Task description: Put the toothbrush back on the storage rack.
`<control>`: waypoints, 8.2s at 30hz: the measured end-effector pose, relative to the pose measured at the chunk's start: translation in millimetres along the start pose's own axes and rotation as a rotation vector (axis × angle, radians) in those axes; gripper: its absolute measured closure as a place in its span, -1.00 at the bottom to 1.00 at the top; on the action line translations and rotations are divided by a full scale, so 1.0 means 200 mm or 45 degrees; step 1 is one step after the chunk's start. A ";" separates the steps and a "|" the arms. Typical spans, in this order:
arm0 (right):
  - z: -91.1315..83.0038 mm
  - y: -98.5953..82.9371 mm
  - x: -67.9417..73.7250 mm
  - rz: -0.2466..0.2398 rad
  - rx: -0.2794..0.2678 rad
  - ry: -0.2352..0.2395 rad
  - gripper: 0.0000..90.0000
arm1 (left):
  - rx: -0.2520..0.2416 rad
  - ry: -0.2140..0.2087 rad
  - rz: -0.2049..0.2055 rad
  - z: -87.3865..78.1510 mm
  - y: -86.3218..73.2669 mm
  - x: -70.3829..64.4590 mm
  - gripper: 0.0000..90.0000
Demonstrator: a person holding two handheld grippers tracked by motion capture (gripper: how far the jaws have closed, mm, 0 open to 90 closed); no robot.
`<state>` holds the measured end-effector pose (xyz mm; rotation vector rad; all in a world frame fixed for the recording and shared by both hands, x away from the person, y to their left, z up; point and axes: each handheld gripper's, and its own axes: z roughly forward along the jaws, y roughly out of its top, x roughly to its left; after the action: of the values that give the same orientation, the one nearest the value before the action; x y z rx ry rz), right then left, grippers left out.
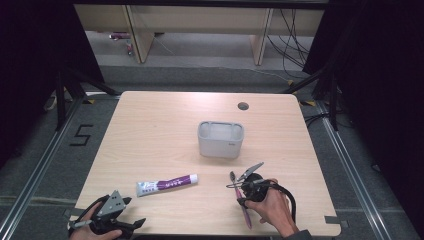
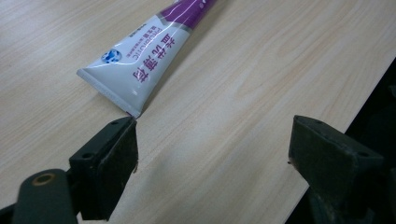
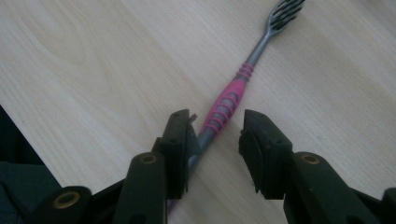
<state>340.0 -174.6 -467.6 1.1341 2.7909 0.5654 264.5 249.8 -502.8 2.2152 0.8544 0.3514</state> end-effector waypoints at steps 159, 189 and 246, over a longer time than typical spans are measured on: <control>-0.40 0.25 -0.34 0.112 -1.043 -0.003 0.85 | -0.009 -0.004 0.037 0.01 0.01 0.00 -0.65; -0.33 0.49 -0.49 0.182 -1.145 -0.047 0.85 | -0.010 -0.009 0.044 0.01 0.01 0.00 -0.65; -0.07 0.50 -0.56 0.249 -1.036 -0.068 0.85 | -0.002 -0.012 0.048 0.01 0.01 -0.01 -0.65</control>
<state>483.2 -190.3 -426.0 1.1646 2.0334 1.4689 265.4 247.0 -502.5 2.2322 0.8081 0.3595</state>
